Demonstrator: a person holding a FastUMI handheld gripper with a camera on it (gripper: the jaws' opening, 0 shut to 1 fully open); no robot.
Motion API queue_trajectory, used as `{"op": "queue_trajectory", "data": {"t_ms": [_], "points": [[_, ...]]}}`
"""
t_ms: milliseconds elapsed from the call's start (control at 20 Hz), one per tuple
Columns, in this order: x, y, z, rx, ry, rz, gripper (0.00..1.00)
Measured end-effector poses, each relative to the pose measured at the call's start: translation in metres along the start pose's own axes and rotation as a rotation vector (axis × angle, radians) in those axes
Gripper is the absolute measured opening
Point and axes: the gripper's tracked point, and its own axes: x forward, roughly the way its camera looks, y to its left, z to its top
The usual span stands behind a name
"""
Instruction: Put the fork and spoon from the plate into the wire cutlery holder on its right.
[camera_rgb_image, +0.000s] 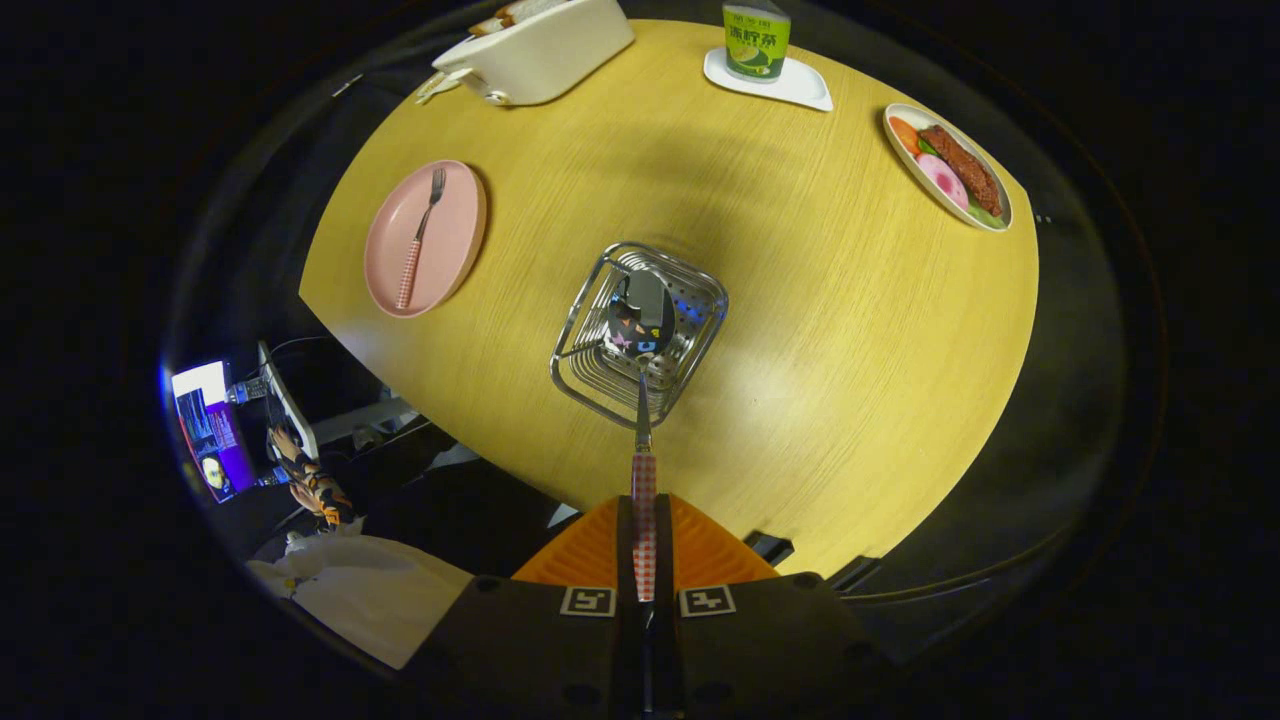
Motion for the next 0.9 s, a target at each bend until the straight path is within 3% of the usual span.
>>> {"op": "queue_trajectory", "data": {"t_ms": [450,900], "points": [[0.023,0.001,0.026,0.019,0.129,0.004,0.09],[0.019,0.004,0.018,-0.017,0.169,-0.023,0.09]]}}
